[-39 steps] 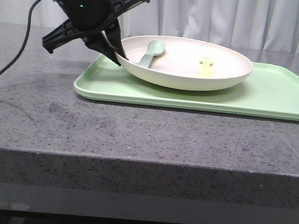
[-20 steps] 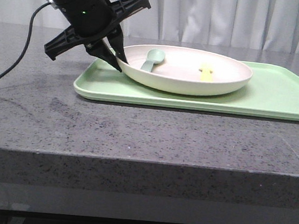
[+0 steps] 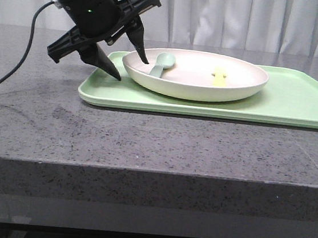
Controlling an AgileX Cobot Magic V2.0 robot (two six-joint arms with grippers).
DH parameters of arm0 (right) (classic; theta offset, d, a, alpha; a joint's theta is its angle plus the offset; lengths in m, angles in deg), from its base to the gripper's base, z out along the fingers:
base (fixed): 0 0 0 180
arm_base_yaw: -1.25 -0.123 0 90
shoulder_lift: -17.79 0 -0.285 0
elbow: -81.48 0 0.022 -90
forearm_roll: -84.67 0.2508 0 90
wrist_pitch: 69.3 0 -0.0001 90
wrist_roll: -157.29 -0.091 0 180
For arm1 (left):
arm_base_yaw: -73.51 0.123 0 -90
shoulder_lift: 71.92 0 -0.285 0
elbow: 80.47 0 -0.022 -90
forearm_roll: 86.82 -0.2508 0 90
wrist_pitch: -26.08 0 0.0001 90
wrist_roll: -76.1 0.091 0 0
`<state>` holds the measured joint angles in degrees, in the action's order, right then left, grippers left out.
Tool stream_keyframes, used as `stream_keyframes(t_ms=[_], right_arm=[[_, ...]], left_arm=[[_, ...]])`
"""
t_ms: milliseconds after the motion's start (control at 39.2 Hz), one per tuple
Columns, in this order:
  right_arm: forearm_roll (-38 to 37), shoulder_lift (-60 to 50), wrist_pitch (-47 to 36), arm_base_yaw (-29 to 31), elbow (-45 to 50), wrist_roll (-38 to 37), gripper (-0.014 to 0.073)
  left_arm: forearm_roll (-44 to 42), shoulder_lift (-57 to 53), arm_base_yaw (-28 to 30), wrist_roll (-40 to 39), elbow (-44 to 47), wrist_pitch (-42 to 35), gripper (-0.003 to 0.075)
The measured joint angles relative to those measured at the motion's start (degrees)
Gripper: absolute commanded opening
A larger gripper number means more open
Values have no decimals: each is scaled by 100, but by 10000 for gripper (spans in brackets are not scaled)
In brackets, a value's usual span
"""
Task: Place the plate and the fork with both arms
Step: 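Lower the plate onto the tray, release, and withdraw the left gripper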
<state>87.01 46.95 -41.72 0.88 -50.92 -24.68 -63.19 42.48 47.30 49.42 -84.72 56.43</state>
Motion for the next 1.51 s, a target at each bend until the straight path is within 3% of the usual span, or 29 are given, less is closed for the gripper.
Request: stream_keyframes(t_ms=[306,562,791,1021,1404,1506], right_arm=[[0,0,10,0,0,0,538],[0,0,10,0,0,0,538],[0,0,10,0,0,0,538],[0,0,10,0,0,0,538],[69,41,98,0,-17,0,538],[82,231,518,0,-229,0,538]], left_arm=[[-1299,-944,0,329,0,977,391],[-1536,-2463,15,2225,229,1845,391],[-1344,-4058,592,3173,1203,1917,391],[-315,-5247,1359,4483,2175,1997,391],[-261,-6648,1556,4682,3132,1997,390],[-261,-6706,1556,4692,3156,1976,390]])
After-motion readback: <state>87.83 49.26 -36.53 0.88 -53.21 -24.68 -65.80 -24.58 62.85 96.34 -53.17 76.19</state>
